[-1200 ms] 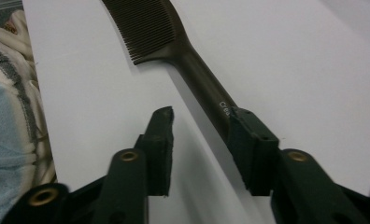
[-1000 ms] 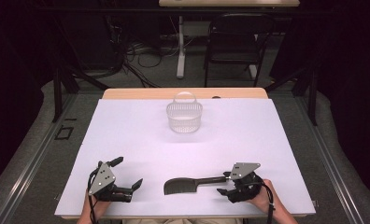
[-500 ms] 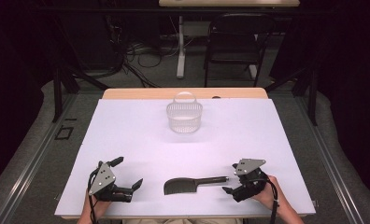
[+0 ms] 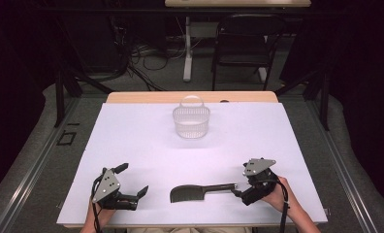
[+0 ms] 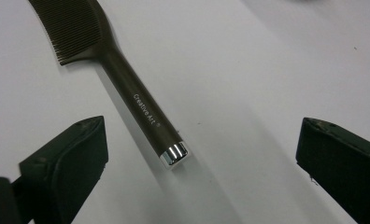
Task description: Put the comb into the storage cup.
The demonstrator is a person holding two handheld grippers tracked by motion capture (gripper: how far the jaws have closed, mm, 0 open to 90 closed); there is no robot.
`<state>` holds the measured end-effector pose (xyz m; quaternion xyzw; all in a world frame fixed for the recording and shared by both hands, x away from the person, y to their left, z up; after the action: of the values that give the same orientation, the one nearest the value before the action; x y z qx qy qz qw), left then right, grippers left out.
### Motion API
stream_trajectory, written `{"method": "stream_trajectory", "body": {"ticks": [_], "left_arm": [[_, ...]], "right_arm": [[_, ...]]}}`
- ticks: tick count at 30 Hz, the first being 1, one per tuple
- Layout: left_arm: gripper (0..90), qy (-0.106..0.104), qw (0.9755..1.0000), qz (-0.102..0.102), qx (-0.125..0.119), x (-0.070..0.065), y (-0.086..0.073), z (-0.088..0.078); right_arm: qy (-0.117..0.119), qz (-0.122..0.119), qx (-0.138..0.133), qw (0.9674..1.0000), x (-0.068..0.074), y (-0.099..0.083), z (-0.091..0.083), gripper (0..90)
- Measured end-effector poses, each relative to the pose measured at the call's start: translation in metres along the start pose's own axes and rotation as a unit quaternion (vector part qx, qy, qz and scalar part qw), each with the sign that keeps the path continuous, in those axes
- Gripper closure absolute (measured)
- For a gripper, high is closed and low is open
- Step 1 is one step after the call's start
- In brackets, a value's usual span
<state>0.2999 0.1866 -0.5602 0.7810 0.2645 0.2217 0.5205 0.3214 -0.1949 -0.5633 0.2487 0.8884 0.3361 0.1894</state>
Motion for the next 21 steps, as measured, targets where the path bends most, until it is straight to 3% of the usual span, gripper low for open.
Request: {"method": "stream_trajectory", "body": {"ticks": [21], "left_arm": [[0.0,0.000,1.0000,0.000,-0.001,-0.001,0.000,-0.001]], "right_arm": [[0.032,-0.042,0.014,0.9985,0.006,0.022,0.010,0.0]]}}
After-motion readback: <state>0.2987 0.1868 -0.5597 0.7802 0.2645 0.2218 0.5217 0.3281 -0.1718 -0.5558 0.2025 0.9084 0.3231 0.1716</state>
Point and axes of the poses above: each handheld gripper's, and its own axes: z roughly forward along the jaws, y roughly out of its top, x roughly to its left, the point moved 6 cm from there along z, roughly forward along the jaws, and after that the axes turned 4 degrees about -y, right-handed, at the moved point
